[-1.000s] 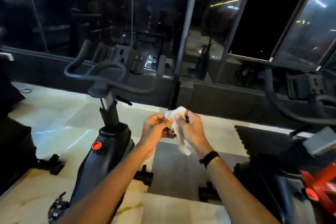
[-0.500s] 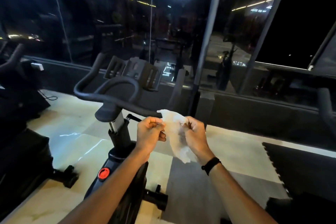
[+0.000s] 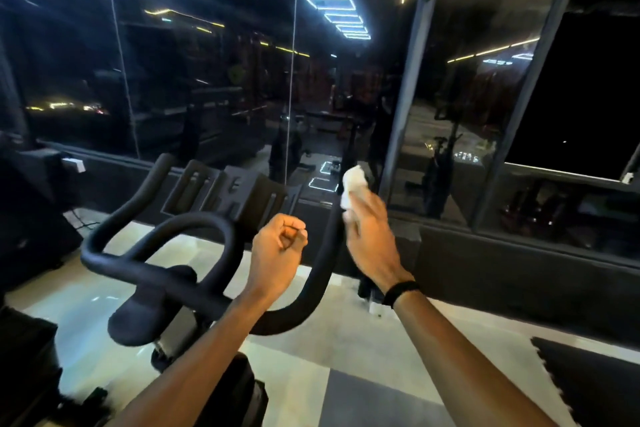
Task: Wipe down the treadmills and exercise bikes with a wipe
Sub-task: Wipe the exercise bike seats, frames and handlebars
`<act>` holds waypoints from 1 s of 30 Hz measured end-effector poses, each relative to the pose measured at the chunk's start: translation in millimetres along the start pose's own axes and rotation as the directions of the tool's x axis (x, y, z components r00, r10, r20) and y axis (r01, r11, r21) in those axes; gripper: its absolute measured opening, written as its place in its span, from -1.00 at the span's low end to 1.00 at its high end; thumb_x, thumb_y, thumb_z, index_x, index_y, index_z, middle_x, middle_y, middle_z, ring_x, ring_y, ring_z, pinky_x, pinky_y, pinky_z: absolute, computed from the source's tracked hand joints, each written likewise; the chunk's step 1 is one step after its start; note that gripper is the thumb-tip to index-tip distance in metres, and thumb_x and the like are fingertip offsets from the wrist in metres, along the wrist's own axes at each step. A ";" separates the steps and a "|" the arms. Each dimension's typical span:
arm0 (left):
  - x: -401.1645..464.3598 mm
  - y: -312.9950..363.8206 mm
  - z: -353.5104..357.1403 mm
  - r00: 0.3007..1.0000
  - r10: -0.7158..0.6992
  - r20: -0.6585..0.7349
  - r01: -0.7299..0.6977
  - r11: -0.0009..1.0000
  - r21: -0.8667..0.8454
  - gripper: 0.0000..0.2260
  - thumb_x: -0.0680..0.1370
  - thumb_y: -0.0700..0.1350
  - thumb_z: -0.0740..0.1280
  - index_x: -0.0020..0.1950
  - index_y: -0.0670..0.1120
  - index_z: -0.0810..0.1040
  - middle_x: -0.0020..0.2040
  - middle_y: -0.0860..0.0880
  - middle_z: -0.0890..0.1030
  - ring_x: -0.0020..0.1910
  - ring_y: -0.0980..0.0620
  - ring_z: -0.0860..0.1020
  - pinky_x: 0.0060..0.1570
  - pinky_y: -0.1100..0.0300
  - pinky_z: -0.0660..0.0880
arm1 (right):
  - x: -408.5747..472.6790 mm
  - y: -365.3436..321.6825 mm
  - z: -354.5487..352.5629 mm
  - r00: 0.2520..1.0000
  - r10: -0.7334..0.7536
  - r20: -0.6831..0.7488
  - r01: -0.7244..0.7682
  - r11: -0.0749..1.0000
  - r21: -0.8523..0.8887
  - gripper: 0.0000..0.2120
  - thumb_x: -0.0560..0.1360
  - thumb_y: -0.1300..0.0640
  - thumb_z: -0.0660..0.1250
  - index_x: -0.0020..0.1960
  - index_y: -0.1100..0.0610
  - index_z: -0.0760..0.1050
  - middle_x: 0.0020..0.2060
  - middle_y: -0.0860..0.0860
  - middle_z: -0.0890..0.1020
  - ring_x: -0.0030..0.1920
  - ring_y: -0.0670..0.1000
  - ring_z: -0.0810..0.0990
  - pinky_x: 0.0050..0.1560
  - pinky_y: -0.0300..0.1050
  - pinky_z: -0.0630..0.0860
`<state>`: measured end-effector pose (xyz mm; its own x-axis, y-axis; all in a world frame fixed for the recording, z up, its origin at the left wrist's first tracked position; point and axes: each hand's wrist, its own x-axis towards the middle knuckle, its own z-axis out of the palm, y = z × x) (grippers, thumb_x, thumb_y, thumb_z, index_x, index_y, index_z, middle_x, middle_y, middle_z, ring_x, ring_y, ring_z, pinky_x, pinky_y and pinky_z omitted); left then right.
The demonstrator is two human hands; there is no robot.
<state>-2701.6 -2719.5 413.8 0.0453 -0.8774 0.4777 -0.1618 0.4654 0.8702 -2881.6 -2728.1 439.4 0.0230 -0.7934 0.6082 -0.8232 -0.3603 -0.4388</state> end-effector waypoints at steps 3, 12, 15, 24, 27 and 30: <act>7.9 -11.4 2.8 1.000 0.022 -0.021 -0.022 1.000 0.012 -0.79 0.54 -0.33 0.38 -0.06 0.01 0.57 -0.22 0.01 0.64 -0.20 0.02 0.63 -0.12 -0.05 0.61 | -2.2 15.7 40.0 0.943 0.028 0.331 -0.047 0.998 0.051 -0.61 0.69 -0.08 0.10 0.40 0.07 0.47 0.62 0.06 -0.21 0.59 0.09 -0.28 0.56 0.06 -0.18; 19.5 -43.1 -6.2 0.998 0.043 0.038 -0.045 0.998 0.054 -0.78 0.54 -0.33 0.37 -0.02 0.01 0.57 -0.22 0.07 0.63 -0.21 0.10 0.60 -0.17 0.03 0.60 | 39.2 8.8 63.9 0.641 0.763 -0.084 -0.471 0.477 0.742 -0.41 0.39 0.07 0.58 0.25 0.06 0.31 0.12 0.07 0.51 -0.02 0.01 0.60 -0.01 -0.15 0.56; 17.1 -52.9 -11.0 0.998 0.037 0.053 -0.043 0.992 0.117 -0.75 0.52 -0.34 0.36 -0.02 0.03 0.56 -0.21 0.10 0.63 -0.20 0.12 0.60 -0.20 0.14 0.54 | 60.9 9.3 73.1 0.592 0.772 0.232 -0.653 0.291 0.699 -0.39 0.31 0.05 0.65 0.19 0.22 0.42 -0.05 0.11 0.61 -0.17 0.04 0.67 -0.16 -0.04 0.64; 15.9 -45.8 -12.2 0.990 0.059 0.131 -0.094 0.957 0.273 -0.86 0.58 -0.24 0.34 0.01 0.00 0.55 -0.17 0.12 0.59 -0.20 0.24 0.55 -0.25 0.48 0.41 | 64.4 -3.0 81.3 0.502 0.860 0.089 -0.685 0.333 0.648 -0.73 0.36 0.20 0.59 -0.12 0.22 0.52 -0.38 0.11 0.61 -0.48 0.03 0.58 -0.40 -0.10 0.59; 15.5 -43.6 -14.7 0.990 0.056 0.133 -0.091 0.958 0.273 -0.87 0.58 -0.24 0.34 0.05 -0.02 0.56 -0.15 0.11 0.59 -0.19 0.25 0.54 -0.23 0.51 0.40 | 54.9 -11.1 85.6 0.509 0.861 -0.022 -0.726 0.443 0.526 -0.79 0.38 0.14 0.51 -0.08 0.21 0.54 -0.33 0.06 0.63 -0.37 0.05 0.65 -0.32 -0.10 0.61; 15.4 -44.3 -13.7 0.990 0.063 0.126 -0.096 0.955 0.280 -0.86 0.57 -0.24 0.35 0.04 -0.01 0.57 -0.17 0.16 0.56 -0.19 0.26 0.54 -0.24 0.49 0.41 | 43.1 -19.5 86.2 0.535 0.840 -0.088 -0.774 0.529 0.349 -0.59 0.43 0.04 0.44 0.19 0.23 0.53 0.01 0.13 0.67 0.01 0.19 0.68 0.00 -0.04 0.59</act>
<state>-2680.2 -2752.1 384.2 -0.0898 -0.8542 0.5121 -0.4345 0.4963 0.7516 -2815.7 -2797.5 417.2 -0.7295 -0.6838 0.0147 -0.2554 0.2525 -0.9333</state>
